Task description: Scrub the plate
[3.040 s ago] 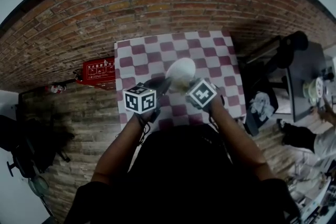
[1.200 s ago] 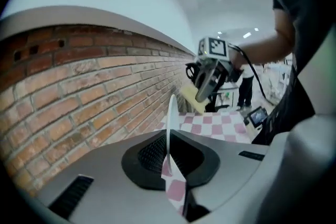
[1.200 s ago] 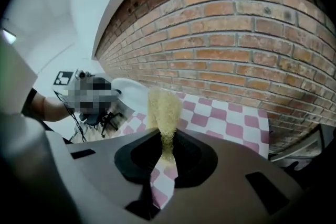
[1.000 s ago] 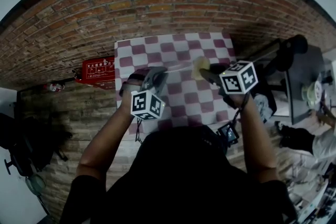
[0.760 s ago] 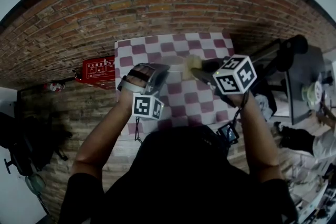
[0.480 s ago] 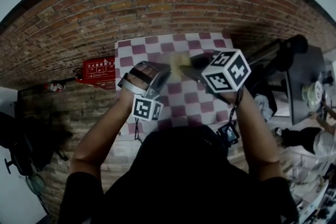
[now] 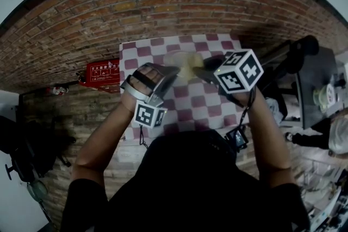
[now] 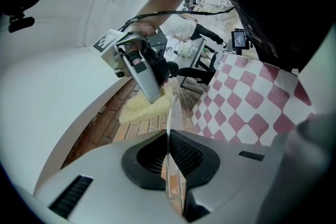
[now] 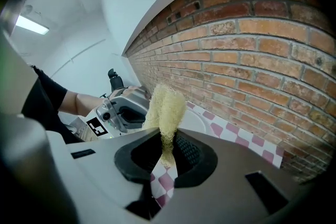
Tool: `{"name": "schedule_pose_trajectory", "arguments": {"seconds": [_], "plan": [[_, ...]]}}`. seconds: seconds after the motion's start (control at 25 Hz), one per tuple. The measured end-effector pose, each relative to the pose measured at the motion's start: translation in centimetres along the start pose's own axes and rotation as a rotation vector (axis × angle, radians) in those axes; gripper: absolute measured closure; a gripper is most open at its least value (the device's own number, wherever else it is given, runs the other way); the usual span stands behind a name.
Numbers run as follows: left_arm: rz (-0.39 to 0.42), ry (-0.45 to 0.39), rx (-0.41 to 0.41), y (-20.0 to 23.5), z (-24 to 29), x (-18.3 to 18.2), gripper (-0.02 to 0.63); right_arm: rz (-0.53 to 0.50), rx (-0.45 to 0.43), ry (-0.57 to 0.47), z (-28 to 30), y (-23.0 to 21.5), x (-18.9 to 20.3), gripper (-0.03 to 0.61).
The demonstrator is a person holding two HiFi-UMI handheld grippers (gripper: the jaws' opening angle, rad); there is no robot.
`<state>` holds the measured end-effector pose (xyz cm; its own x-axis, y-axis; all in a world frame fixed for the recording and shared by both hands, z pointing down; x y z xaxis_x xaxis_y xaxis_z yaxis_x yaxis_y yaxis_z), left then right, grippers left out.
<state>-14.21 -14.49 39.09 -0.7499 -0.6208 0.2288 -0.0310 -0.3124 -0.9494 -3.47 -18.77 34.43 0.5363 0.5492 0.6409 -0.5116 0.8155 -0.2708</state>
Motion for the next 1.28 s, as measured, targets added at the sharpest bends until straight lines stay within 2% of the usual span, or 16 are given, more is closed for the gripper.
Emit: {"name": "schedule_pose_trajectory", "arguments": {"seconds": [0.36,0.48,0.6,0.88,1.08,1.28], "plan": [[0.004,-0.091,-0.038,0.9,-1.1,-1.4,0.592,0.110,0.133,0.029,-1.9,-6.5,3.3,0.532],[0.010,-0.130,-0.036,0.8,-1.3,-2.3,0.591,0.123,0.165,0.046,-1.4,-8.1,3.6,0.532],[0.052,-0.165,-0.047,1.1,-1.4,-3.2,0.589,0.108,0.173,0.062,-0.6,-8.7,3.0,0.532],[0.083,-0.222,-0.041,1.5,-1.4,-5.0,0.588,0.019,0.152,0.077,1.5,-7.3,0.1,0.532],[0.082,-0.237,-0.026,1.0,-1.2,-5.7,0.586,-0.062,0.085,0.077,2.9,-4.4,-2.0,0.532],[0.053,-0.227,-0.025,1.4,-1.2,-4.9,0.588,-0.093,0.012,0.023,1.8,-1.0,-3.7,0.532]]}}
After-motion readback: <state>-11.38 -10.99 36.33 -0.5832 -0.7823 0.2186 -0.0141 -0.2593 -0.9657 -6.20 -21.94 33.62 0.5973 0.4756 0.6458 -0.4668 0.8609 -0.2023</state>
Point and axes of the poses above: the fingertips, and each gripper's own axes: z forward along the fingers, y to its left, x out of its underside, the point moved 6 cm from there along -z, backward along the fingers, and after that the axes turned 1 degree about -y, right-handed, at the moved point
